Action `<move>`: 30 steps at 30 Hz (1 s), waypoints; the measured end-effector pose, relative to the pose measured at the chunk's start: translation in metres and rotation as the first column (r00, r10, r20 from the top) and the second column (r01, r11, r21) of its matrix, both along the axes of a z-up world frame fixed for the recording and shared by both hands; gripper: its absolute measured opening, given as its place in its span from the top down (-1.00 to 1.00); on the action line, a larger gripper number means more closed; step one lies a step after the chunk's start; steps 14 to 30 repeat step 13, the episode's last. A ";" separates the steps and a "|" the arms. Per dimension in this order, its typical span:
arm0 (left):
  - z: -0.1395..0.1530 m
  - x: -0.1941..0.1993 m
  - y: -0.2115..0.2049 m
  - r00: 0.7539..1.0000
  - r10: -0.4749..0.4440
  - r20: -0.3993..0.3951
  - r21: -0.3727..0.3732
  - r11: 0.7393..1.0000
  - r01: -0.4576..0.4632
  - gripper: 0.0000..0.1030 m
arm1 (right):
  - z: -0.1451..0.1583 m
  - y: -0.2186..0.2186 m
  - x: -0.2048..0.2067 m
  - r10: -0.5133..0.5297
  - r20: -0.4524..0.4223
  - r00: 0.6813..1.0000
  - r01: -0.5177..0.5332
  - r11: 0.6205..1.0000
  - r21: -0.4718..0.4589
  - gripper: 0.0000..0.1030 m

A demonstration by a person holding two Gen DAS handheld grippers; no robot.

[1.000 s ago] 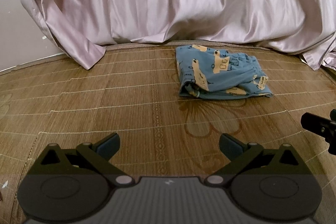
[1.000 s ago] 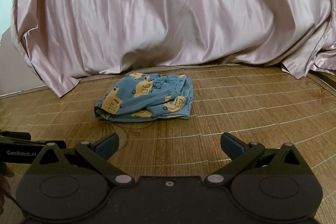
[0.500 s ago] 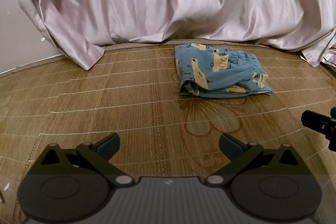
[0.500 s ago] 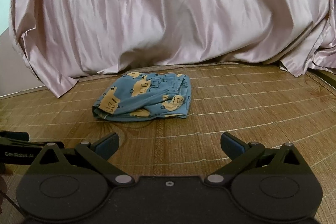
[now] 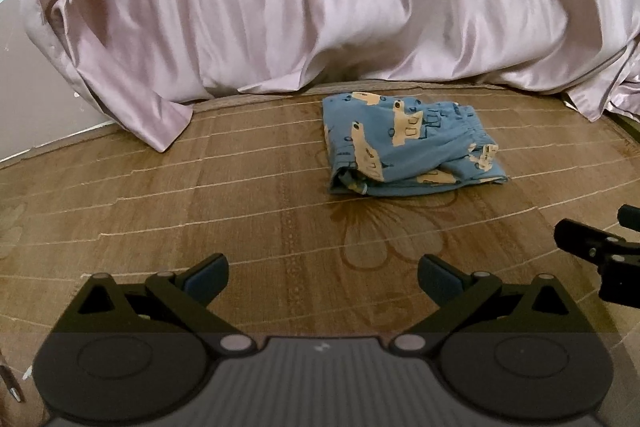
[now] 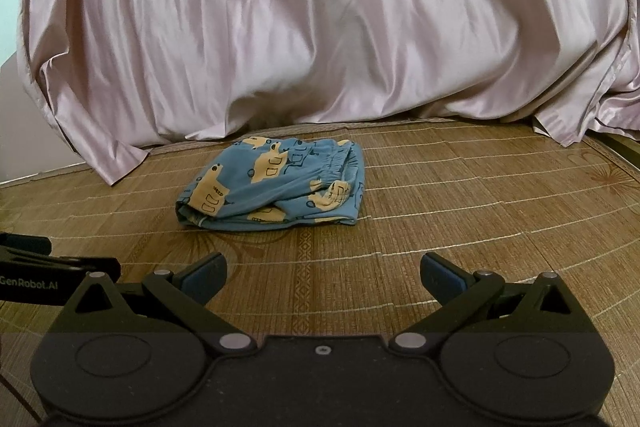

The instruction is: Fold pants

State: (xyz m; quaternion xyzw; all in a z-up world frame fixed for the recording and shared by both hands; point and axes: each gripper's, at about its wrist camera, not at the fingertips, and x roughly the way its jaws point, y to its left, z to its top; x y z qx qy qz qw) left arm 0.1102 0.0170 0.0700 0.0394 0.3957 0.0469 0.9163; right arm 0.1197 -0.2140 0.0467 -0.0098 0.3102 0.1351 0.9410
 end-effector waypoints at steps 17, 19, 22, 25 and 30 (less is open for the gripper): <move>-0.001 -0.001 0.001 1.000 -0.016 -0.001 0.010 1.000 0.016 -0.99 | 0.000 0.000 0.000 0.000 -0.002 1.000 0.000 1.000 -0.002 -0.99; -0.001 -0.001 0.001 1.000 -0.016 -0.001 0.010 1.000 0.016 -0.99 | 0.000 0.000 0.000 0.000 -0.002 1.000 0.000 1.000 -0.002 -0.99; -0.001 -0.001 0.001 1.000 -0.016 -0.001 0.010 1.000 0.016 -0.99 | 0.000 0.000 0.000 0.000 -0.002 1.000 0.000 1.000 -0.002 -0.99; -0.001 -0.001 0.001 1.000 -0.016 -0.001 0.010 1.000 0.016 -0.99 | 0.000 0.000 0.000 0.000 -0.002 1.000 0.000 1.000 -0.002 -0.99; -0.001 -0.001 0.001 1.000 -0.016 -0.001 0.010 1.000 0.016 -0.99 | 0.000 0.000 0.000 0.000 -0.002 1.000 0.000 1.000 -0.002 -0.99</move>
